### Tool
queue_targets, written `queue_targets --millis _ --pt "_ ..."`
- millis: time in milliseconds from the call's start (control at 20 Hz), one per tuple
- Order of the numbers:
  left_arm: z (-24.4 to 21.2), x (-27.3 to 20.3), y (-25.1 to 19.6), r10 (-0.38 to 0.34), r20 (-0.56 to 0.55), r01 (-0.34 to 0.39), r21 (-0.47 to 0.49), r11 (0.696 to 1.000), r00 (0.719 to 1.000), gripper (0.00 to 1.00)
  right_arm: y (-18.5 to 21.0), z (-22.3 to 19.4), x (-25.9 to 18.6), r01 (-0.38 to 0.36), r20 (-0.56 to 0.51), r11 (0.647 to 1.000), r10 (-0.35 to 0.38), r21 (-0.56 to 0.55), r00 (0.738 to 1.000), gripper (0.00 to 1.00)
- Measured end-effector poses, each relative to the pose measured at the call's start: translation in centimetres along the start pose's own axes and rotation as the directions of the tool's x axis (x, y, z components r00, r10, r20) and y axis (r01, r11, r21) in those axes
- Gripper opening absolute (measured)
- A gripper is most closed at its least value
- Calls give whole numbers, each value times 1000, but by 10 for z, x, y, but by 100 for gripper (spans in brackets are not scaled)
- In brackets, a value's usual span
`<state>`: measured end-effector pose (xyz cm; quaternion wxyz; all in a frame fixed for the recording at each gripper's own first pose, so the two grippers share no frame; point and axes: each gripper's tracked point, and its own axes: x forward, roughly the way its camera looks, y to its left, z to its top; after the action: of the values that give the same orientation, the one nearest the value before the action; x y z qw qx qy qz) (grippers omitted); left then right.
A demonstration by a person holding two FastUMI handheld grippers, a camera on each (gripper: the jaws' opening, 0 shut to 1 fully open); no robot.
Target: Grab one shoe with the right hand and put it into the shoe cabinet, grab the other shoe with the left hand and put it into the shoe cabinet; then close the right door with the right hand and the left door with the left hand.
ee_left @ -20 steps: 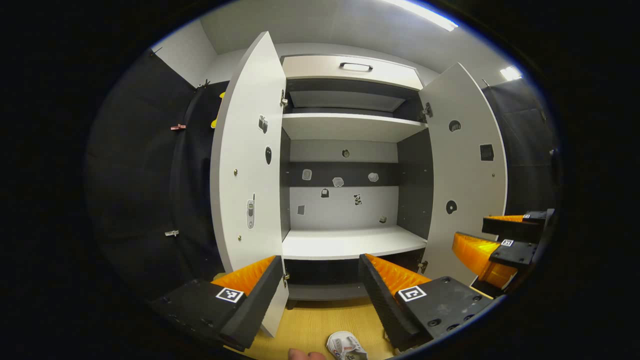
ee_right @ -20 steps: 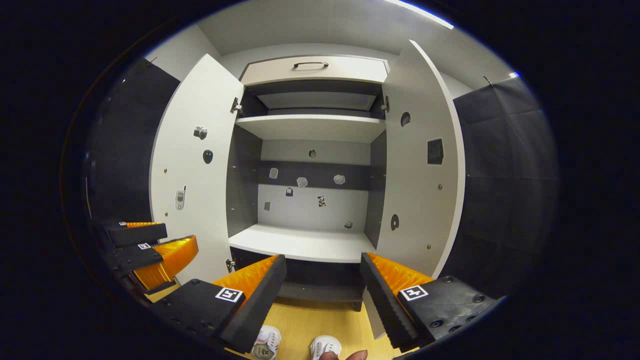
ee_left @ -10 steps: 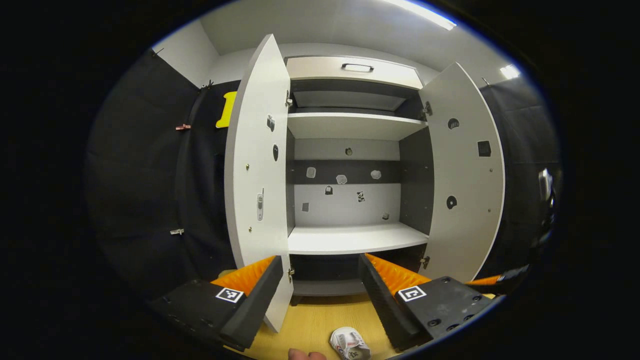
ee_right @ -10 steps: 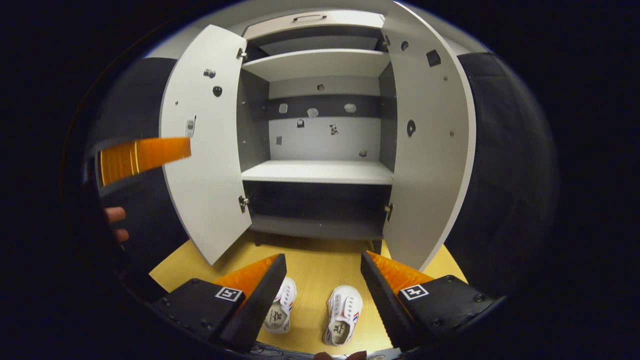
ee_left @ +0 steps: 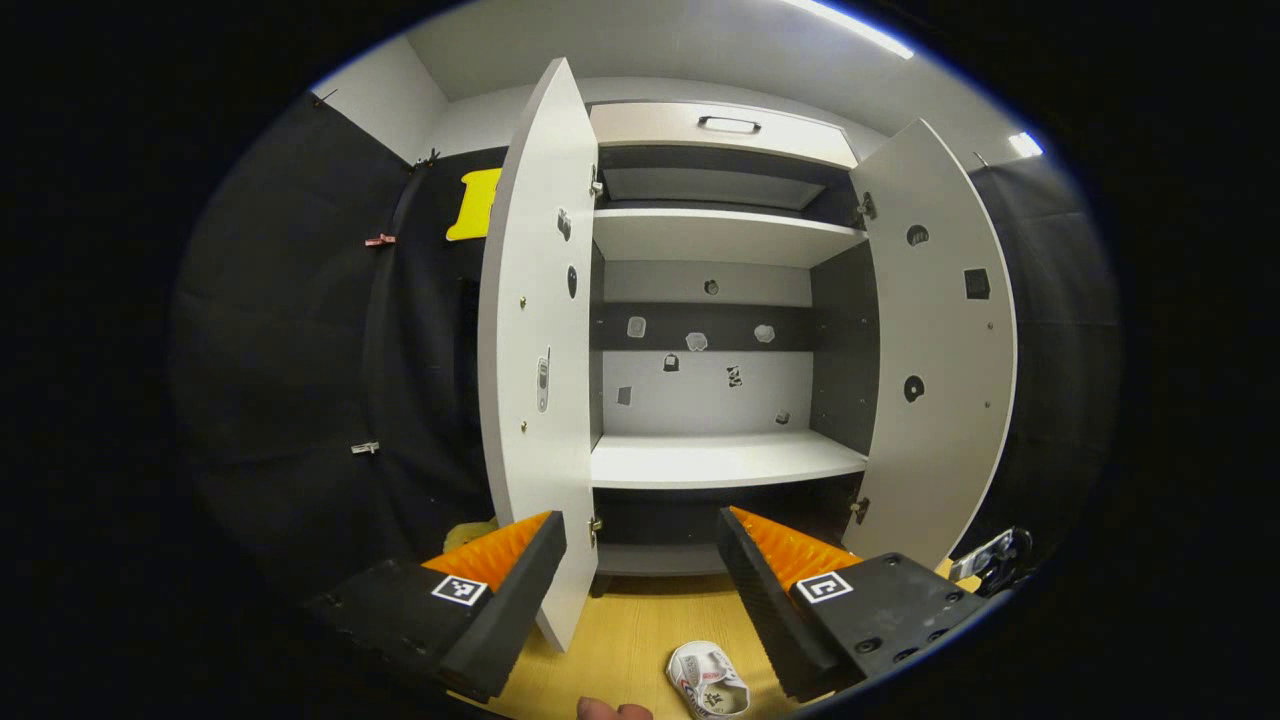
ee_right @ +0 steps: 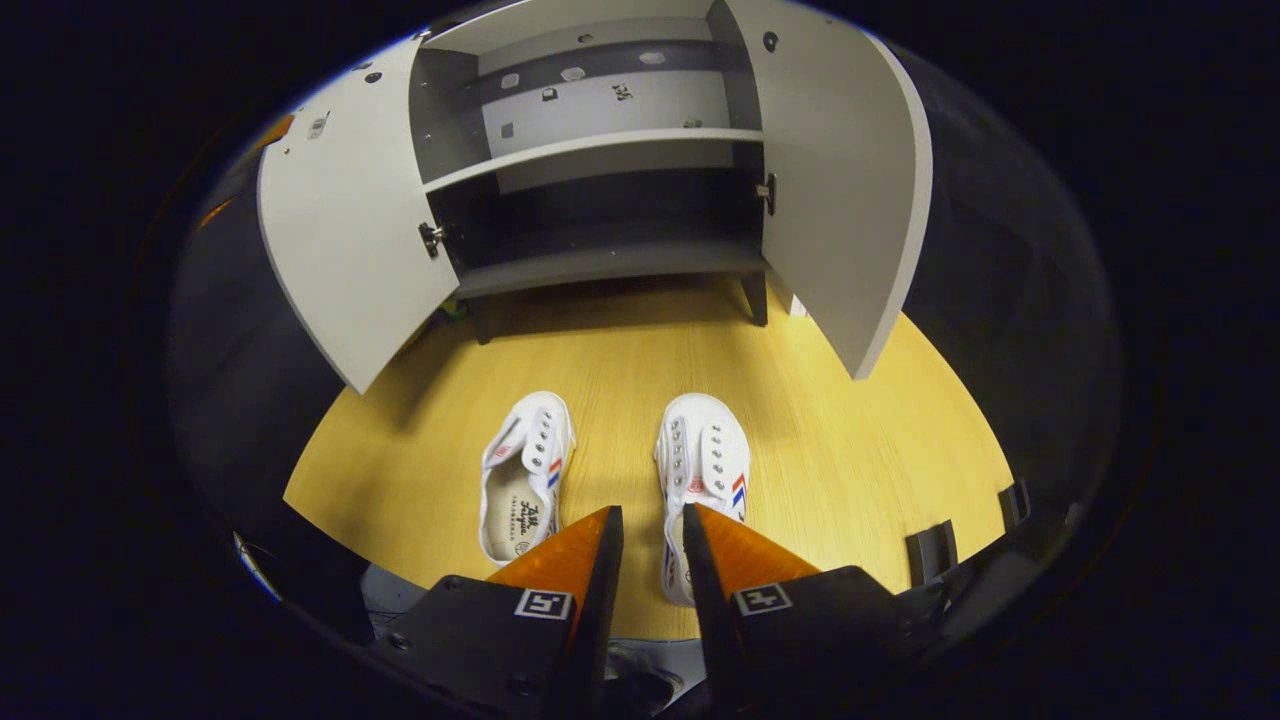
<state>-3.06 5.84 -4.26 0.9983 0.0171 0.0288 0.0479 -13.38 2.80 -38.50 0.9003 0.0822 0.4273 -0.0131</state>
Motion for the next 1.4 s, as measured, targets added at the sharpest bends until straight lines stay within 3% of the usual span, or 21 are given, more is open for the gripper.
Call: queue_targets --millis 50,100,150,450,500,550,650,750,950,1150,1400 --pt "-1 0 2 3 -4 -3 4 1000 1000 96 -5 -10 9 8 -16 1000 -8 2 1000 42" --pt "-3 -1 4 6 -9 -6 9 1000 1000 96 -8 -17 19 20 -29 1000 -20 0 999 33" --pt "-4 -1 5 9 -12 -9 13 1000 1000 96 -11 -24 29 31 -41 1000 -31 -1 999 42" --pt "-15 -2 15 31 -37 -30 35 999 999 96 -13 -45 77 41 -80 999 -43 -15 996 42" --pt "-18 -2 17 32 -42 -31 37 999 999 96 -14 -45 83 43 -72 999 -44 -19 996 34" --pt "-20 -1 18 33 -46 -32 42 999 998 96 -15 -45 89 50 -65 998 -51 -26 997 42" --pt "-23 2 21 39 -50 -36 56 998 998 96 -13 -43 101 49 -38 998 -50 -33 998 41" --pt "-28 5 22 41 -58 -37 64 997 997 96 -18 -37 112 74 2 997 -74 -37 997 28" --pt "-37 8 20 36 -72 -31 78 996 997 96 -17 -23 126 90 89 995 -87 -32 992 24" --pt "-40 9 18 33 -73 -26 95 995 997 96 -13 -17 135 59 111 997 -53 -52 992 7" --pt "-42 9 17 26 -75 -19 99 995 997 96 -22 -6 122 -4 78 1000 3 12 997 5"
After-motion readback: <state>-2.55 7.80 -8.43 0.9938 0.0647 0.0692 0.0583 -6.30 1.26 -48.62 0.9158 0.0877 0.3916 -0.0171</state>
